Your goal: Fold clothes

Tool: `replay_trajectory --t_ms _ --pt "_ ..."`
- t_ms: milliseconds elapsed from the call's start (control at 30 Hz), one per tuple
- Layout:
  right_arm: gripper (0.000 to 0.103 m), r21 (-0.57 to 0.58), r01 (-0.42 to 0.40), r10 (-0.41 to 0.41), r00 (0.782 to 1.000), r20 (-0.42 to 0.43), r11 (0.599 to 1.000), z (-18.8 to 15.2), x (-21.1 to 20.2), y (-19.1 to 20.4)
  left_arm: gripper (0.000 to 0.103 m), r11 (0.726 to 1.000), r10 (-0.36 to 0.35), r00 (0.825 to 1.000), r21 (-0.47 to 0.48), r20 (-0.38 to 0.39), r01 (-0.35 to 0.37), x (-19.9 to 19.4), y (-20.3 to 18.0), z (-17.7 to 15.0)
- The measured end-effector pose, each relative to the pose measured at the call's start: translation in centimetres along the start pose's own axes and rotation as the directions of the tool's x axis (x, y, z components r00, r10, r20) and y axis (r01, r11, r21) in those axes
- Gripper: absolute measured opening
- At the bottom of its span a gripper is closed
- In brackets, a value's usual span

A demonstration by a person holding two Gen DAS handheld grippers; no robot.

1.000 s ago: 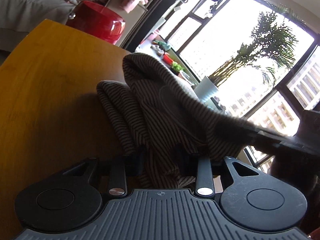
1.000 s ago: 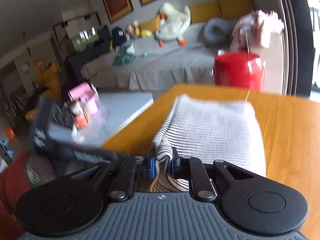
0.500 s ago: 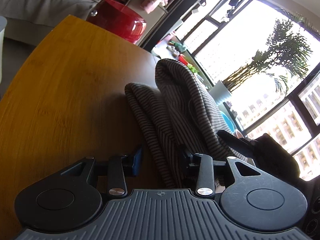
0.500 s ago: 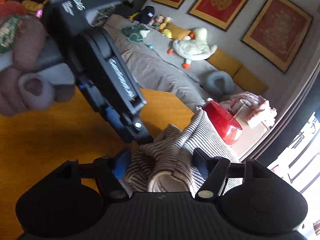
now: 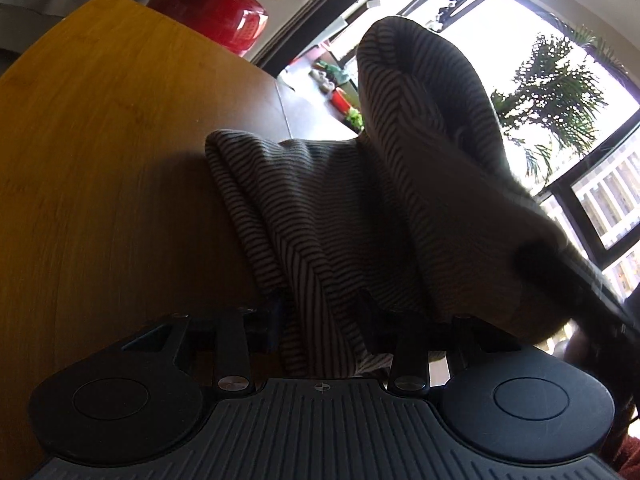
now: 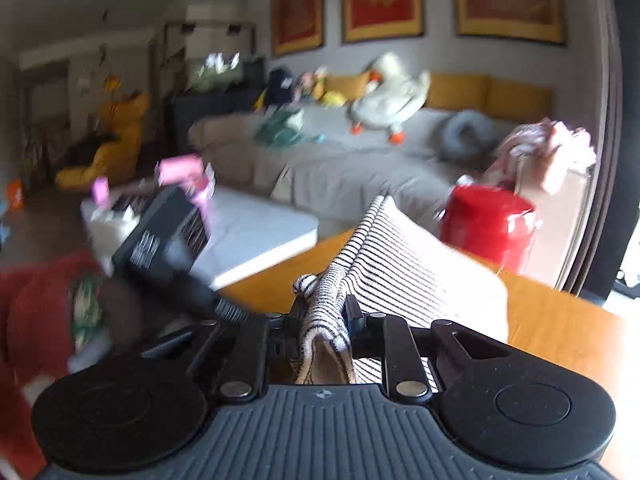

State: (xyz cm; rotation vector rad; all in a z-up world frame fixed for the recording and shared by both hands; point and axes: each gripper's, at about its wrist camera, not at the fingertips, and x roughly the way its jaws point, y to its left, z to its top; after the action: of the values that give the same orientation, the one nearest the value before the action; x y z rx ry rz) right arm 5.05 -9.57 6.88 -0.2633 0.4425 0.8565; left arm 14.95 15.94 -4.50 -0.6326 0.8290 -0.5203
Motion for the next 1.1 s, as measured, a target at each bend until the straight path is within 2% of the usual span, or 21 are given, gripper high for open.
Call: replay_trajectory --t_ms 100,167,233,300,367,467,567,667,733,867,933,967,1000,1033,1100 --pt "0.019 -0.043 0.061 -0.063 0.997 -0.043 0.997 -1.6 1.7 1.0 0.037 1.000 0.018 1.000 0.005 0.003 -0.018 -0.1 0.0 0.2" --pt "0.021 -0.053 0.059 -0.062 0.997 -0.053 0.997 -2.2 2.6 1.6 0.038 0.998 0.058 0.998 0.012 0.009 -0.058 -0.6 0.2 0.5" --pt "0.025 -0.100 0.081 -0.087 0.994 -0.060 0.992 -2.6 3.4 2.8 0.041 0.995 0.096 0.995 0.025 0.026 -0.097 -1.5 0.3 0.8" --pt "0.033 -0.158 0.115 -0.127 0.990 -0.066 0.981 -2.9 4.4 4.4 0.042 0.992 0.122 0.990 0.027 0.071 -0.124 -2.8 0.2 1.4" --pt "0.038 -0.236 0.155 -0.174 0.983 -0.064 0.959 -3.4 5.3 6.1 0.046 0.990 0.130 0.983 0.038 0.127 -0.136 -4.2 -0.4 1.9" --pt "0.044 -0.318 0.202 -0.230 0.972 -0.051 0.926 -4.1 6.2 8.0 0.051 0.991 0.085 0.981 0.083 0.175 -0.101 -5.3 -2.1 2.7" --pt "0.045 -0.303 0.204 -0.229 0.972 -0.047 0.931 -3.8 6.3 8.2 0.053 0.983 0.049 0.989 0.168 0.142 -0.073 -4.2 -4.3 2.7" --pt "0.047 -0.243 0.160 -0.175 0.984 -0.041 0.957 -3.3 5.1 7.1 0.050 0.967 0.110 0.990 0.222 0.092 -0.128 -1.5 -5.1 2.8" --pt "0.048 -0.193 0.110 -0.120 0.992 -0.039 0.975 -3.2 3.1 5.9 0.051 0.959 0.138 0.987 0.236 0.085 -0.155 -0.4 -5.1 2.2" --pt "0.064 -0.239 0.175 -0.192 0.980 -0.049 0.955 -4.4 1.3 5.3 0.052 0.966 0.122 0.989 0.219 0.088 -0.139 0.1 -4.6 2.4" --pt "0.064 -0.259 0.178 -0.199 0.978 -0.057 0.949 -5.2 1.0 5.8 0.053 0.968 0.119 0.989 0.212 0.088 -0.136 0.1 -4.4 2.1" --pt "0.059 -0.283 0.184 -0.205 0.978 -0.045 0.941 -5.6 0.9 6.3 0.054 0.970 0.113 0.989 0.206 0.091 -0.130 -0.1 -4.3 2.1" --pt "0.039 -0.313 0.195 -0.215 0.976 -0.028 0.929 -5.8 0.6 6.9 0.054 0.972 0.106 0.990 0.199 0.095 -0.123 -0.4 -4.2 2.1" --pt "0.032 -0.332 0.213 -0.227 0.974 -0.004 0.919 -5.8 0.2 7.3 0.054 0.975 0.098 0.990 0.191 0.100 -0.116 -0.6 -4.1 2.1" --pt "0.017 -0.285 0.213 -0.212 0.977 0.033 0.935 -5.0 -0.5 7.1 0.053 0.979 0.083 0.991 0.176 0.108 -0.101 -1.2 -4.0 2.1"
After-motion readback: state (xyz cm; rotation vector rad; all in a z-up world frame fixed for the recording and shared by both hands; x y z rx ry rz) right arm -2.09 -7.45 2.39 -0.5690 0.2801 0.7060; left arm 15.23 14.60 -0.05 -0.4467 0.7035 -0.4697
